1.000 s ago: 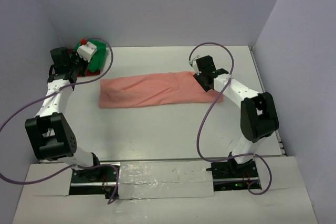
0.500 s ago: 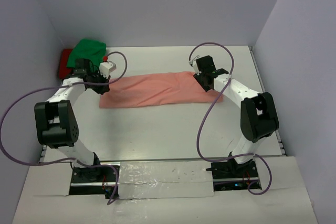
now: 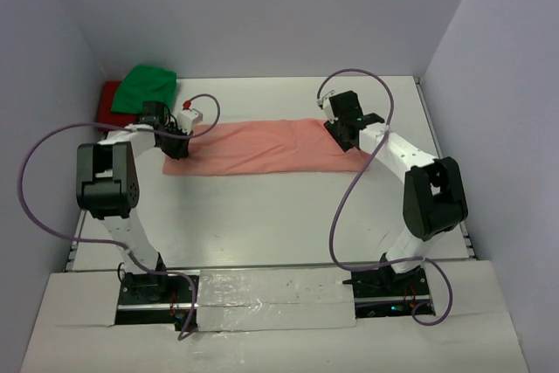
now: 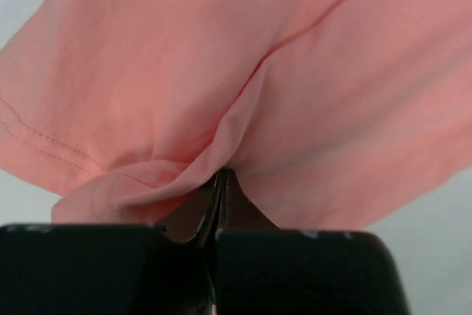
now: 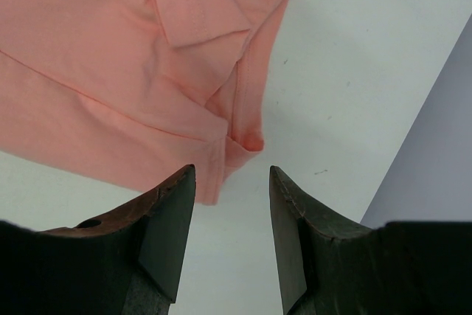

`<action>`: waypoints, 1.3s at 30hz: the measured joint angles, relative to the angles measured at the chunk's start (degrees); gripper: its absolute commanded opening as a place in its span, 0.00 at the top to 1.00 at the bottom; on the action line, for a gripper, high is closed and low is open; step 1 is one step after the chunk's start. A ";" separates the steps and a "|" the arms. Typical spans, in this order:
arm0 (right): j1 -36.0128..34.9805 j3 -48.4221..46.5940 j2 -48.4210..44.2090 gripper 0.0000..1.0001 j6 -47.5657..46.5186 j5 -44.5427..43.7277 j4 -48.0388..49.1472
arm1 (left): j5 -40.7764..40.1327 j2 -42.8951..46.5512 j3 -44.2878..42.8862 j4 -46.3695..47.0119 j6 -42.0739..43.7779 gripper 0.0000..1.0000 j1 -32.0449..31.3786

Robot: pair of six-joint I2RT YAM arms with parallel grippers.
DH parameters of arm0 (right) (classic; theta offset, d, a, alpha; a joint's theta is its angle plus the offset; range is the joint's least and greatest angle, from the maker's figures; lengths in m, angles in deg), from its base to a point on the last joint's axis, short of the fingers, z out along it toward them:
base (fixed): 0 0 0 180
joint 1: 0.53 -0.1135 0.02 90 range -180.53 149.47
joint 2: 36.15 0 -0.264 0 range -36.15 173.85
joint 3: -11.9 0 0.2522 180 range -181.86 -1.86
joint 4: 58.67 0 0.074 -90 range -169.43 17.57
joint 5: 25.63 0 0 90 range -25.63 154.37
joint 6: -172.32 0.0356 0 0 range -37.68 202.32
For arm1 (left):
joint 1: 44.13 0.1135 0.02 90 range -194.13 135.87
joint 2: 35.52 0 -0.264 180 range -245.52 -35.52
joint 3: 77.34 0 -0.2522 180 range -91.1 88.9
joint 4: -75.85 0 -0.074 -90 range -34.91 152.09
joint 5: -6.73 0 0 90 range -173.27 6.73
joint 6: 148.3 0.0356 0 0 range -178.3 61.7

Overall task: Fold and stack the t-shirts
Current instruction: Fold the tshirt

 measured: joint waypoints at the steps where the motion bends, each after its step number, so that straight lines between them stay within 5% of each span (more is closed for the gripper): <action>1: 0.15 -0.04 -0.31 0.48 0.07 0.20 -0.35 | -0.83 -1.27 -1.81 -0.35 -0.24 1.00 -0.02; 7: 0.61 -2.10 -1.44 0.48 0.70 1.42 -2.95 | -2.34 -9.01 -13.44 -5.60 -0.63 1.00 -0.68; 14: 0.61 -4.52 -2.75 0.48 1.31 2.49 -5.09 | -4.92 -9.88 -16.09 -15.15 8.26 1.00 -4.92; 31: 1.99 -8.63 -7.96 0.47 1.53 3.32 -9.29 | -0.74 -10.08 -9.46 -53.57 27.43 1.00 -38.58; 39: 2.71 -9.68 -7.93 0.47 2.21 4.07 -10.60 | 10.88 -17.59 -33.33 -55.25 28.65 1.00 -51.54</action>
